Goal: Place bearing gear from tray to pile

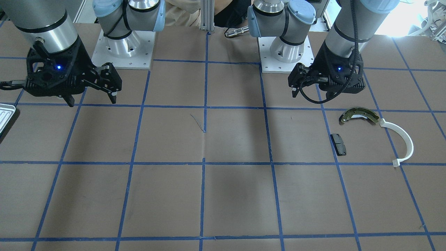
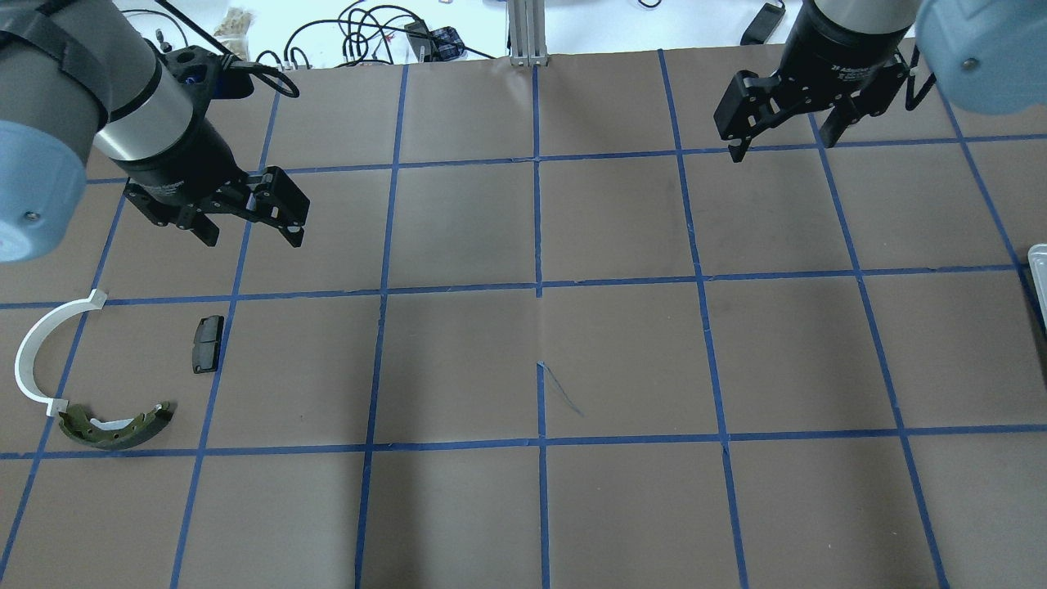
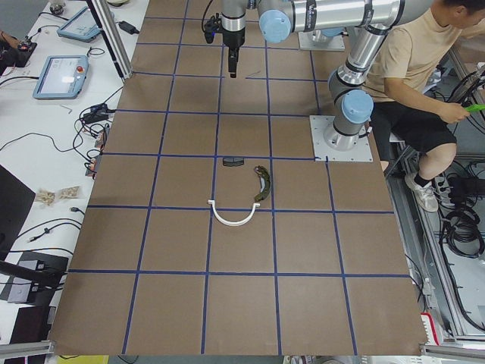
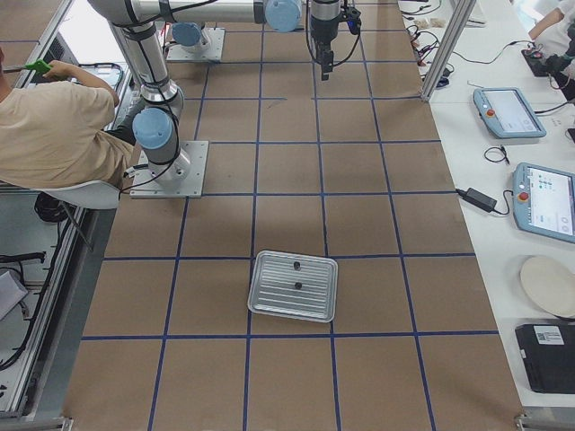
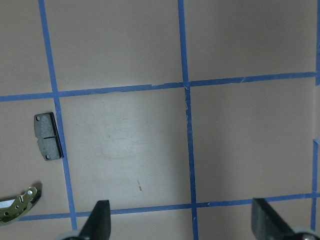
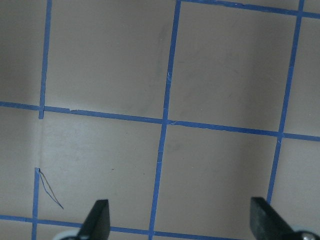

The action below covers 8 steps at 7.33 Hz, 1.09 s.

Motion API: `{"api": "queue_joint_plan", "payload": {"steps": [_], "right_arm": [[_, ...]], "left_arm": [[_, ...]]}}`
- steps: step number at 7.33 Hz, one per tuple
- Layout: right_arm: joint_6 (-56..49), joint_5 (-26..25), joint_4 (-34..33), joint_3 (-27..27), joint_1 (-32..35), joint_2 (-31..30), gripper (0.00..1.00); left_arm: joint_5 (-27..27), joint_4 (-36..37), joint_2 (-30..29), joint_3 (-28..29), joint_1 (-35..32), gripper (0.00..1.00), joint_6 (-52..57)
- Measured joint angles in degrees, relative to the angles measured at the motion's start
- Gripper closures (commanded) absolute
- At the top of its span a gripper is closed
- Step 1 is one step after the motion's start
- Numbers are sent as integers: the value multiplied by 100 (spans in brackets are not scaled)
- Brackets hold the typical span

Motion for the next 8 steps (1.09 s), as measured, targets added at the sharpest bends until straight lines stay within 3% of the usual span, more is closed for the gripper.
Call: {"api": "queue_joint_plan", "payload": {"steps": [4,6,8], "right_arm": [[-488,-178,-304,11,-400,140,0],[-2019,-281,-400,39,-1441,281,0],[-3727,-283,-1139,56,-2633,777,0]], "left_arm": [[-7,13,-16,-10,-5,0,0],[-7,34,-47,-11,-6,0,0],[-7,59,-52,-15,-4,0,0]]}}
